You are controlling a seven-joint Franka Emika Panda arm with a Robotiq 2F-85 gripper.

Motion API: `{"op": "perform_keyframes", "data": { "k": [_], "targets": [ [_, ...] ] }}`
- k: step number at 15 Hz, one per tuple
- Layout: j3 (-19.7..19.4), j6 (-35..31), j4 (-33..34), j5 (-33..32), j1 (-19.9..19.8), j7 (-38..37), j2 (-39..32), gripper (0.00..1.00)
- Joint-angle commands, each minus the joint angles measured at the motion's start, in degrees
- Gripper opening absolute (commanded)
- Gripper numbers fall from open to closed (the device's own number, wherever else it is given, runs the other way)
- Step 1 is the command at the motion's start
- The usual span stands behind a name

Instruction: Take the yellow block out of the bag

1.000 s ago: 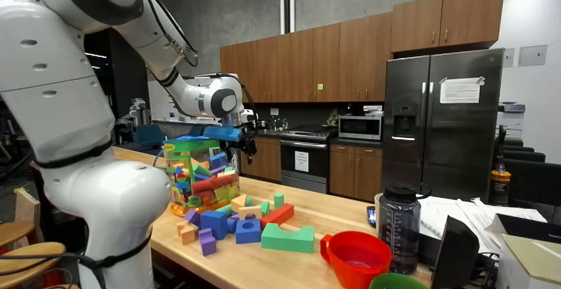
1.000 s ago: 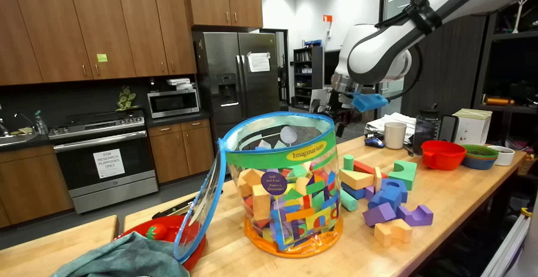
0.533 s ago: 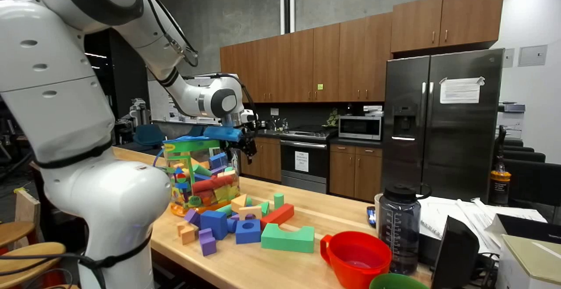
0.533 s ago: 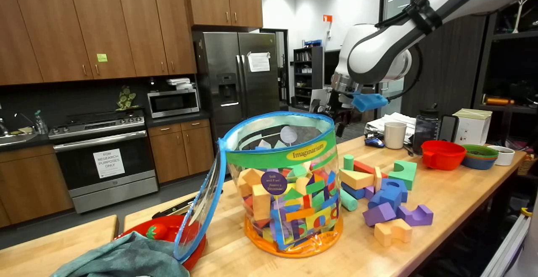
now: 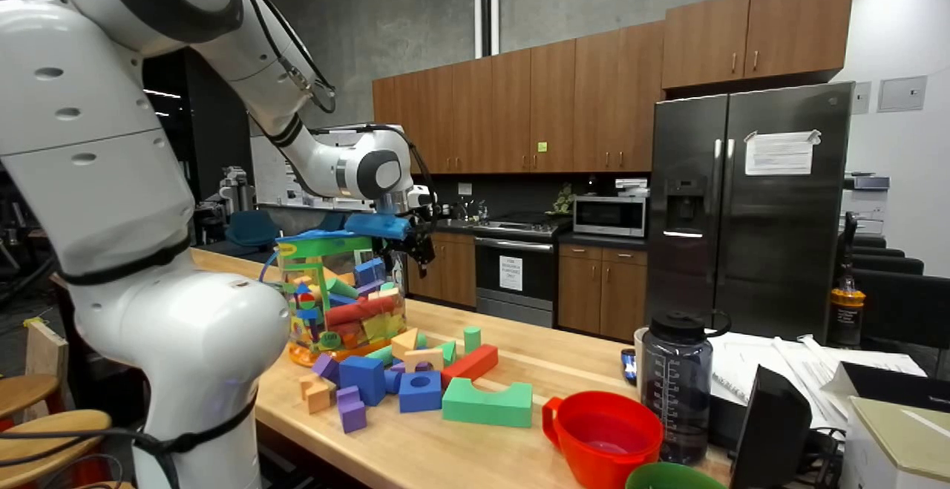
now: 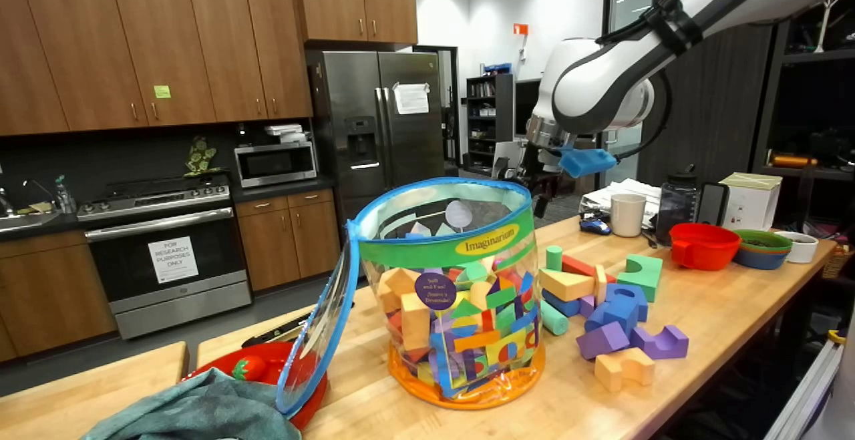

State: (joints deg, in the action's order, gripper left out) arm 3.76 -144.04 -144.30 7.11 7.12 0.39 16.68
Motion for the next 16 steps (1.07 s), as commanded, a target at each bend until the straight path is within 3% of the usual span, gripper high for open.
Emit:
{"op": "perform_keyframes", "data": {
  "k": [1,10,11,12,16],
  "targets": [
    [0.16,0.15,0.08,0.03,-0.15,0.00,0.02,1.00],
    [0.16,0.15,0.08,0.03,-0.15,0.00,0.02,1.00],
    [-0.11,5.50,11.19,-1.51,-0.94,-0.03,-4.24,1.00],
    [-0.10,4.48,11.91,-2.36,-1.19,0.32,-4.52,1.00],
    [-0.04,3.51,25.96,-6.44,-1.91,1.01,-9.24,1.00]
  ]
}}
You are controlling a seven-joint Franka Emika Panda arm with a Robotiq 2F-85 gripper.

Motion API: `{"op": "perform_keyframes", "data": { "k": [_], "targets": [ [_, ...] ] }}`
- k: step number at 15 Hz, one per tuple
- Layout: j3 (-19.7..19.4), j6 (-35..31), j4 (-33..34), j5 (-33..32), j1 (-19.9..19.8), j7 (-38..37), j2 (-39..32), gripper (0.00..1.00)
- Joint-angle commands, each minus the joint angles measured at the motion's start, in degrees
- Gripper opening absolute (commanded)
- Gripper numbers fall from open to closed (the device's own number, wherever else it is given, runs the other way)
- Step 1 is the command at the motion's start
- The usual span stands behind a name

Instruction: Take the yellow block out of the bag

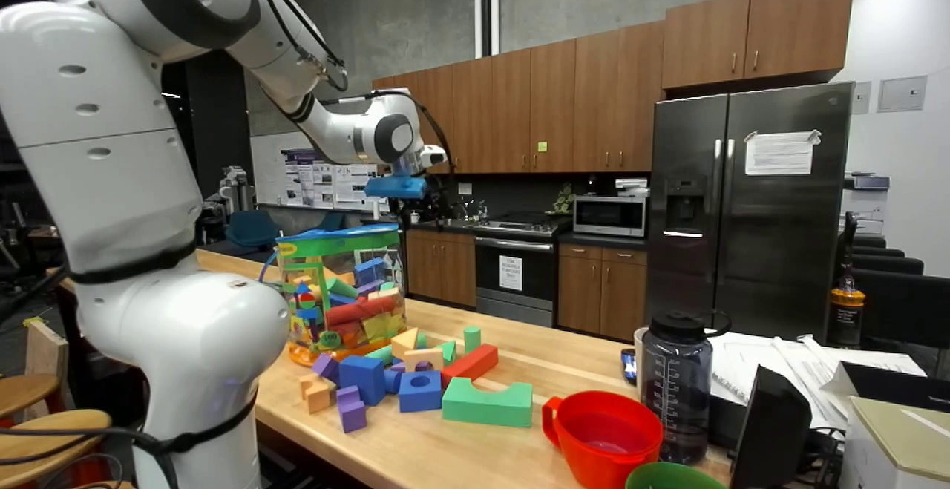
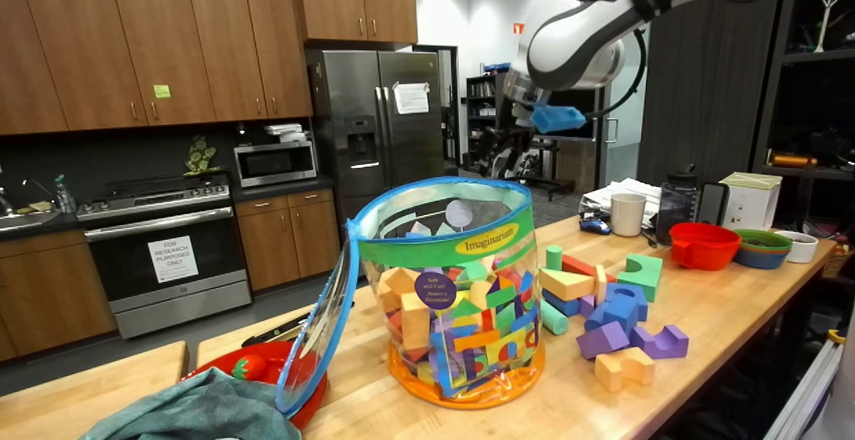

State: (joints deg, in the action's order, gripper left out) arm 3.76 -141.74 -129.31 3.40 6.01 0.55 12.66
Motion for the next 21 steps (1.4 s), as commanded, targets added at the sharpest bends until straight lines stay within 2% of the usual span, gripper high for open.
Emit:
{"op": "perform_keyframes", "data": {
  "k": [1,5,6,7,16,21],
  "targets": [
    [0.16,1.42,14.99,-3.66,-1.15,1.37,-6.70,1.00],
    [0.25,1.59,29.95,-4.80,-0.85,3.96,-12.98,1.00],
    [0.34,0.24,22.21,-4.35,-0.90,1.99,-8.56,1.00],
    [0.37,0.56,24.44,-4.34,-0.89,2.14,-9.54,1.00],
    [0.49,0.49,23.11,-4.34,-0.86,2.10,-9.55,1.00],
    [0.40,13.95,28.99,3.16,-0.29,6.78,-8.62,1.00]
  ]
}}
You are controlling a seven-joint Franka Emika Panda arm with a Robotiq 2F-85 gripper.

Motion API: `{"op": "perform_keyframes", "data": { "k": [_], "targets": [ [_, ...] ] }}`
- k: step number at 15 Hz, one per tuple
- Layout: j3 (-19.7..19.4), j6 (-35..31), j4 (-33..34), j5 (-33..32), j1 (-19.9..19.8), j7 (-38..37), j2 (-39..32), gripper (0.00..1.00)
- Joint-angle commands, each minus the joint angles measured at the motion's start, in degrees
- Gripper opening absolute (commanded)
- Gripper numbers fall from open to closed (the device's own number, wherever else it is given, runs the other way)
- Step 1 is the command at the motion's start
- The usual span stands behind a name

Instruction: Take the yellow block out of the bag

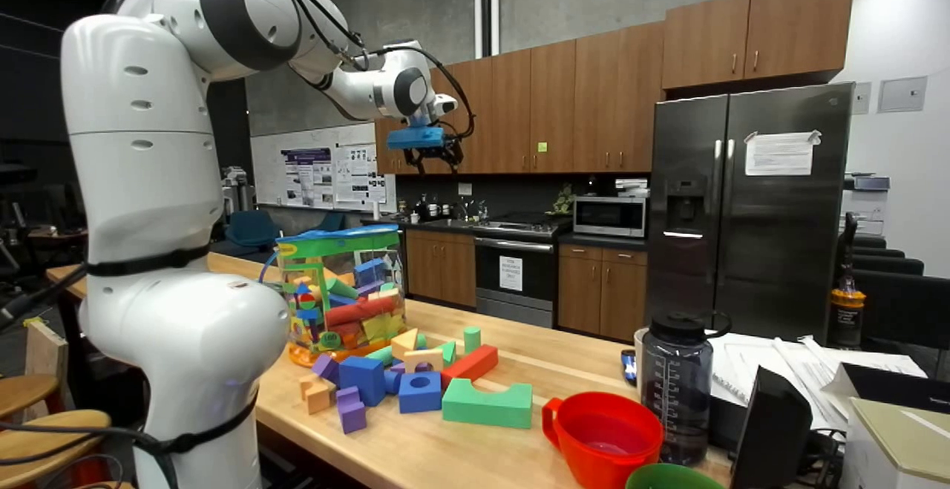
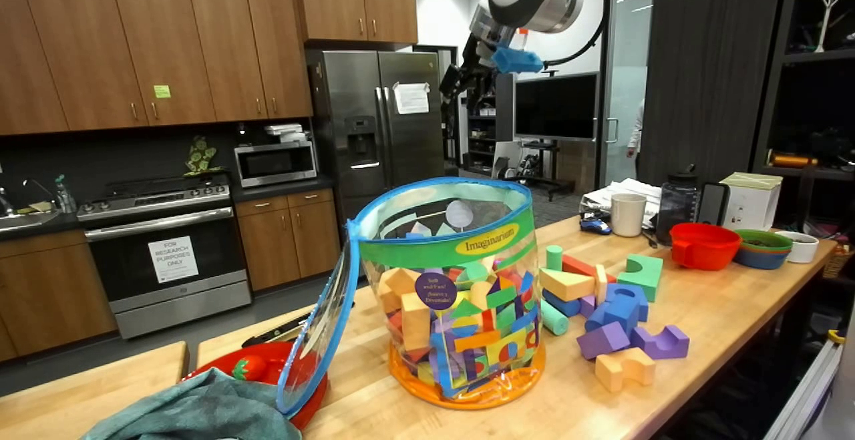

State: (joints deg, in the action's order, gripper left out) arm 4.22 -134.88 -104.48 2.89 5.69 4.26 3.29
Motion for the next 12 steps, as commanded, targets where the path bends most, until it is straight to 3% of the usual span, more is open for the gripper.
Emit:
{"op": "perform_keyframes", "data": {
  "k": [1,5,12],
  "targets": [
    [-0.13,9.28,5.74,4.89,0.00,3.53,0.58,1.00],
    [-0.31,18.32,9.12,9.09,-0.20,3.17,0.16,1.00],
    [0.10,31.67,0.81,18.51,-0.04,-2.50,2.67,1.00]
  ]
}}
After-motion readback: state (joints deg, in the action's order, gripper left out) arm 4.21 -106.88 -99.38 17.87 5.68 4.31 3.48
